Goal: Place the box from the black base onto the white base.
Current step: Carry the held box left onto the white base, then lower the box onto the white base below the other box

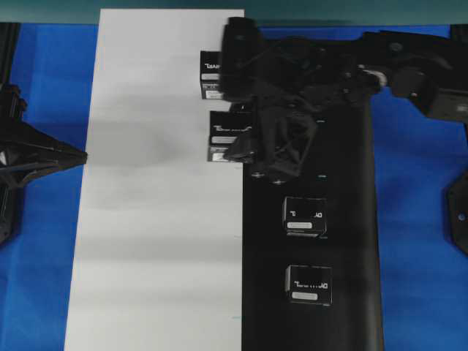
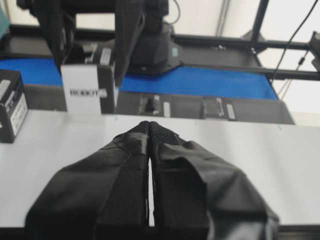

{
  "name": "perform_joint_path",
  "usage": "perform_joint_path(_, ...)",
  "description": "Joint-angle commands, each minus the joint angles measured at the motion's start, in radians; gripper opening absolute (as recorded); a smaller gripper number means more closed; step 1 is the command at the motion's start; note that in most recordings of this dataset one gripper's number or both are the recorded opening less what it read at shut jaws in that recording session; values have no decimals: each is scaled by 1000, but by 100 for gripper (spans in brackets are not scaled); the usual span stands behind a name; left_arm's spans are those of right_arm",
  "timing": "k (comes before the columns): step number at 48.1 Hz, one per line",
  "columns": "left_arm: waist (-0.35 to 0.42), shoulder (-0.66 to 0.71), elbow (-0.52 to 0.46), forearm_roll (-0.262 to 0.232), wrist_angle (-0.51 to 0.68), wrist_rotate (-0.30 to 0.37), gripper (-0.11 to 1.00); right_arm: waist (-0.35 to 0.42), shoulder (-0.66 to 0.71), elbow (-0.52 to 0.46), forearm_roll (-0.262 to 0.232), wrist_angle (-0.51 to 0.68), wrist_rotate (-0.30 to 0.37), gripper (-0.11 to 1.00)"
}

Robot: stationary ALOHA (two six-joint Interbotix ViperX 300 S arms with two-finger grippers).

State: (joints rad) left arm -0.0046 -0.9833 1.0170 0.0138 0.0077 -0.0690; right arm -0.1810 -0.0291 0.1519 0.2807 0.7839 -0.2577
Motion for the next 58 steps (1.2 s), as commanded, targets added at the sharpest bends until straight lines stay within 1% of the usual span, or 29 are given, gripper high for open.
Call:
perform_joint_path(1, -2, 3, -28, 3, -5, -2, -1, 6, 29, -37, 3, 17, 2, 59)
perform_joint_path(12, -2, 5, -28, 3, -6, 0, -1, 6, 72, -66, 3, 35, 2, 59)
perform_joint_path(29, -2, 5, -25, 3, -5, 0, -1, 8, 106, -66, 3, 28, 3, 59)
perform_joint_path(44, -2, 5, -25, 3, -5, 0, -1, -2, 109, -63, 2, 31, 2, 59)
perform_joint_path(48, -3, 5, -25, 2, -5, 0, -1, -2, 109, -61, 2, 31, 2, 56)
perform_joint_path(58, -6, 5, -25, 2, -5, 0, -1, -2, 109, -55, 2, 34, 2, 56)
